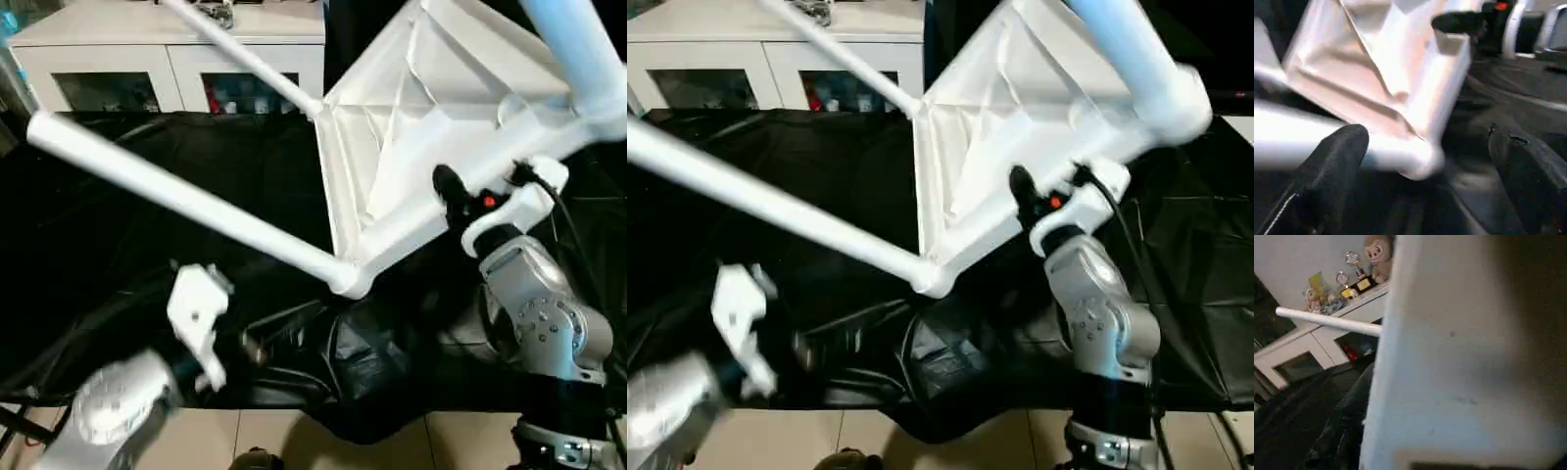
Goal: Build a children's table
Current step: Flip table
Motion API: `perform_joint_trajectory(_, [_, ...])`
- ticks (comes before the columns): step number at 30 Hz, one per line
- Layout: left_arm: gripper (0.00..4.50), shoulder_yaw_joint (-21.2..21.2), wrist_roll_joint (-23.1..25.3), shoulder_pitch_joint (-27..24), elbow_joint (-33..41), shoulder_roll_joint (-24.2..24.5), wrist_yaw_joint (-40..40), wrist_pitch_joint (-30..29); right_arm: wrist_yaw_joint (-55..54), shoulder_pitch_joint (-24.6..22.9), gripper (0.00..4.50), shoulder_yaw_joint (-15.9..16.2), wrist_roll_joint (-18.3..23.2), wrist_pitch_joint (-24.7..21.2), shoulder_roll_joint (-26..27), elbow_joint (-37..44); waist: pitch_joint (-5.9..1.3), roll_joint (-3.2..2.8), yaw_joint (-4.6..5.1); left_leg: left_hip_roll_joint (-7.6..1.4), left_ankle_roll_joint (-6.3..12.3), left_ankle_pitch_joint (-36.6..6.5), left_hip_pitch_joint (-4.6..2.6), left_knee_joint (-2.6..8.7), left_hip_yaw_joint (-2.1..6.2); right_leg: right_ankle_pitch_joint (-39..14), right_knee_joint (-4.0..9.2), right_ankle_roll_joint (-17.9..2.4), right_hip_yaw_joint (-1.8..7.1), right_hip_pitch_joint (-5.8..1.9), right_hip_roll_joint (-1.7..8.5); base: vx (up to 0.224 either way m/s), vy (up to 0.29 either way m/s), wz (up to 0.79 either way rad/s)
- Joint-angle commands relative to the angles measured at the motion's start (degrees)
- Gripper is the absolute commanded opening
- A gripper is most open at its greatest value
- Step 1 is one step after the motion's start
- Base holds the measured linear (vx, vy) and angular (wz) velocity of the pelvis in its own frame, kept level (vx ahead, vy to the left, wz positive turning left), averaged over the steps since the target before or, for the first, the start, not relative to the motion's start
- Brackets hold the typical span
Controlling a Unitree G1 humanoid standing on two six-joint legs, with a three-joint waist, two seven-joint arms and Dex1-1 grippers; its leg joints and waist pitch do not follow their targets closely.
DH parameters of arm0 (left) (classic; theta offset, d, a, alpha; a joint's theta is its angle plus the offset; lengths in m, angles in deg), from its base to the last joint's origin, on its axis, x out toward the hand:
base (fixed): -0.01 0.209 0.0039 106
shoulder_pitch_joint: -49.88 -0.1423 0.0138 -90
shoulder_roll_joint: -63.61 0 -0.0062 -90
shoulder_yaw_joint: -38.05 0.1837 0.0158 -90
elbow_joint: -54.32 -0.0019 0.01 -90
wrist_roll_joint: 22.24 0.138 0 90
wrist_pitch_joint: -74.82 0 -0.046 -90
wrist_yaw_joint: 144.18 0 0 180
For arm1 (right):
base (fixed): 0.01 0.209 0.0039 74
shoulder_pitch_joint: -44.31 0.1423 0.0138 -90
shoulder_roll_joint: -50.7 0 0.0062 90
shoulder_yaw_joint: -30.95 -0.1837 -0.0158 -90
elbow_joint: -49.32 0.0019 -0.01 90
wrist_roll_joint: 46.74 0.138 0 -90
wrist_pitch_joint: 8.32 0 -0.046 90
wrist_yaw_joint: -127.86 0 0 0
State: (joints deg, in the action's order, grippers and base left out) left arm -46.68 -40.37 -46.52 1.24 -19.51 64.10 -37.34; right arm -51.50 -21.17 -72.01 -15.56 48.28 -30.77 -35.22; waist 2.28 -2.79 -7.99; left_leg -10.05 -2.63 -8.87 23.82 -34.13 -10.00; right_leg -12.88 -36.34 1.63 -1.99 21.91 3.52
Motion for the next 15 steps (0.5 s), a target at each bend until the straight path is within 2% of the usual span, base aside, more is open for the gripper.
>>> perform_joint_trajectory(1, [4.50, 0.04, 1.28, 1.46, 1.23, 0.62, -0.50, 0.58, -0.32, 1.06, 2.01, 1.50, -4.89, 0.33, -2.36, 2.43, -3.46, 0.67, 0.41, -2.51, -4.28, -12.43, -2.45, 4.22, 1.05, -9.73, 4.53, -2.38, 2.16, -0.45, 3.50, 0.000, 0.000, 0.00])
perform_joint_trajectory(3, [4.50, 0.88, 1.42, 3.41, 3.04, 1.08, -0.16, 0.29, -0.44, 1.71, 2.01, 2.78, -6.37, 0.53, -3.42, 2.76, -3.53, 0.58, 0.42, -2.51, -4.42, -12.43, -2.50, 4.16, 1.07, -8.75, 4.39, -2.79, 2.11, -0.41, 3.47, 0.000, 0.000, 0.00])
perform_joint_trajectory(7, [4.50, 1.81, 1.59, 5.16, 4.91, 1.04, -0.57, -1.45, -2.01, 2.87, 2.01, 4.87, -8.92, -0.02, -4.67, 3.10, -3.58, 0.81, 0.40, -2.43, -4.61, -11.69, -2.36, 4.03, 1.04, -6.54, 4.10, -3.24, 2.03, -0.61, 3.42, 0.000, 0.000, 0.00])
perform_joint_trajectory(10, [4.50, 1.97, 2.01, 5.13, 4.85, 1.26, -0.49, -1.42, -3.11, 3.55, 2.01, 6.44, -10.98, -0.55, -5.27, 2.92, -3.52, 0.94, 0.34, -2.38, -4.38, -12.40, -2.41, 3.93, 0.93, -8.20, 4.34, -3.12, 2.15, -0.54, 3.50, 0.000, 0.000, 0.00])
perform_joint_trajectory(11, [4.50, 1.94, 2.38, 5.15, 4.63, 1.56, -0.40, -1.27, -3.71, 4.14, 2.01, 8.06, -12.95, -0.96, -5.93, 2.81, -3.48, 1.10, 0.34, -2.38, -4.49, -12.45, -2.31, 4.00, 1.00, -8.90, 4.36, -3.05, 2.11, -0.63, 3.46, 0.000, 0.000, 0.00])
perform_joint_trajectory(14, [4.50, 1.76, 2.76, 5.46, 4.47, 2.16, -0.48, -1.51, -5.25, 4.82, 2.01, 10.05, -15.60, -2.10, -6.46, 2.86, -3.34, 1.26, 0.37, -2.45, -4.86, -13.86, -2.46, 4.10, 1.03, -11.27, 4.52, -2.82, 2.15, -0.43, 3.48, 0.000, 0.000, 0.00])
perform_joint_trajectory(15, [4.50, 1.58, 2.55, 5.59, 4.60, 2.38, -0.58, -1.94, -6.52, 4.94, 2.01, 11.02, -17.35, -2.46, -6.55, 2.90, -3.34, 1.07, 0.36, -2.42, -5.20, -14.49, -2.53, 4.14, 1.05, -12.21, 4.52, -2.72, 2.16, -0.31, 3.49, 0.000, 0.000, 0.00])
